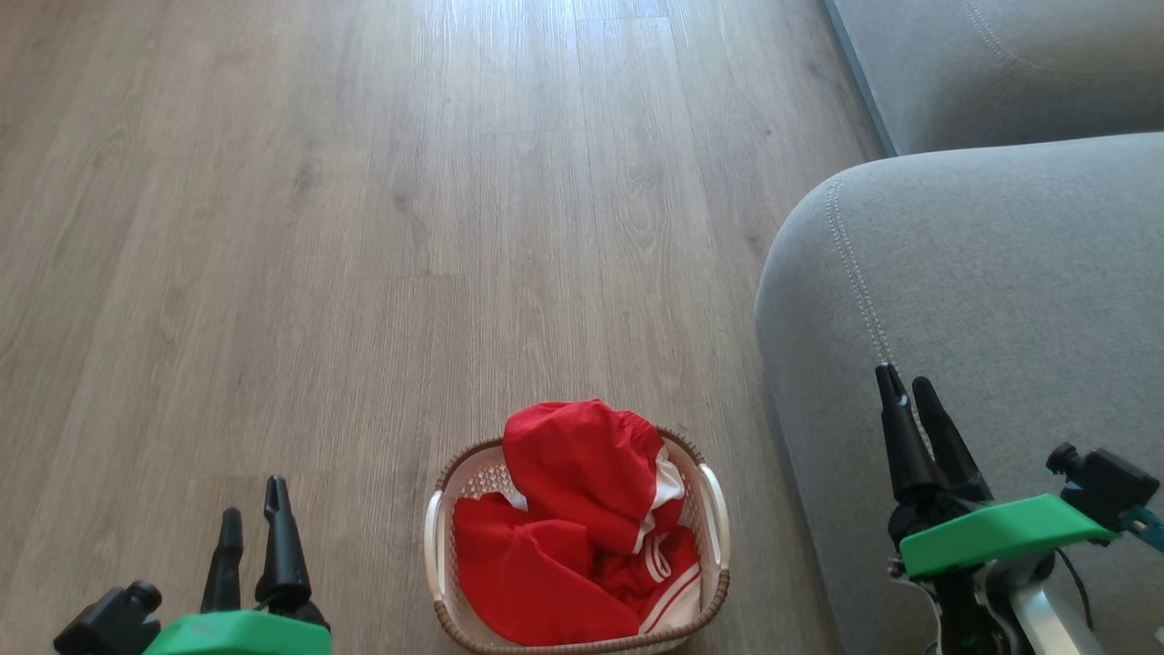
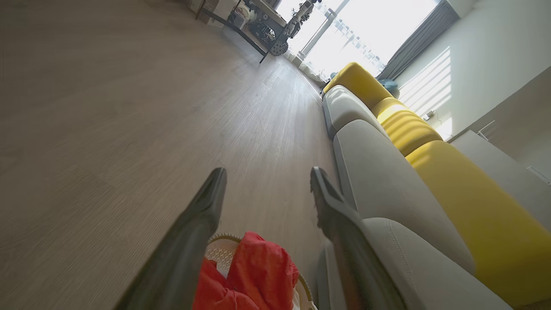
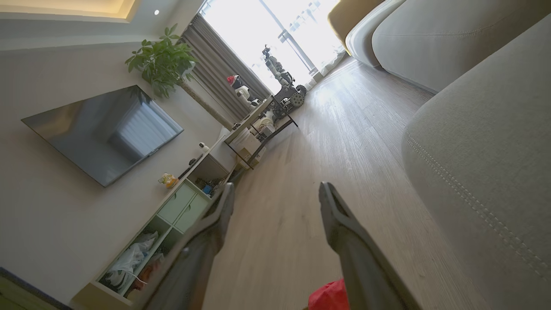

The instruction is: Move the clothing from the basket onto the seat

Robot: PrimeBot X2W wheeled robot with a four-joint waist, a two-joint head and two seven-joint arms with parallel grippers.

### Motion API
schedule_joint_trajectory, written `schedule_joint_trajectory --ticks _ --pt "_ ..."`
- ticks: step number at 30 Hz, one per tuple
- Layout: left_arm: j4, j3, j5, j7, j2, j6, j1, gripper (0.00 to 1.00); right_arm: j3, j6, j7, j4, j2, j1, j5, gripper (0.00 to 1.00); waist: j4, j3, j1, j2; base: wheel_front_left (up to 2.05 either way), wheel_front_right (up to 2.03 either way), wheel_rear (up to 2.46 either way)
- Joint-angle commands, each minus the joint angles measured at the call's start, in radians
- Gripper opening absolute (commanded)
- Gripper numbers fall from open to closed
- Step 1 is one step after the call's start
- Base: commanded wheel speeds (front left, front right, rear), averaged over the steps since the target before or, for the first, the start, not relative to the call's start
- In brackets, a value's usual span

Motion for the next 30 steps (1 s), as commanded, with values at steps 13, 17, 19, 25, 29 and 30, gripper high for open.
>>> schedule_joint_trajectory --ticks 13,17,19,25,29,30 --pt "-0.026 0.003 0.178 -0.046 0.015 0.009 -0.002 1.00 -0.033 0.000 -0.013 -0.012 0.029 -0.017 -0.217 1.00 0.002 -0.002 0.0000 0.0000 0.00 0.00 0.00" --pt "-0.027 -0.001 0.226 -0.058 0.015 0.011 0.001 1.00 -0.044 0.000 -0.014 0.003 0.039 -0.017 -0.279 1.00 0.002 -0.003 0.0000 0.0000 0.00 0.00 0.00" --pt "-0.027 -0.003 0.249 -0.064 0.016 0.013 0.003 1.00 -0.048 0.000 -0.014 0.012 0.043 -0.017 -0.309 1.00 0.002 -0.003 0.0000 0.0000 0.00 0.00 0.00" --pt "-0.028 -0.012 0.320 -0.081 0.016 0.016 0.008 1.00 -0.059 0.000 -0.016 0.040 0.057 -0.018 -0.399 1.00 0.003 -0.003 0.0000 0.0000 0.00 0.00 0.00" --pt "-0.027 -0.019 0.367 -0.093 0.016 0.019 0.012 1.00 -0.068 0.000 -0.017 0.053 0.067 -0.020 -0.457 1.00 0.004 -0.003 0.0000 0.0000 0.00 0.00 0.00" --pt "-0.026 -0.020 0.378 -0.096 0.016 0.020 0.012 1.00 -0.070 0.000 -0.017 0.055 0.069 -0.020 -0.472 1.00 0.004 -0.003 0.0000 0.0000 0.00 0.00 0.00"
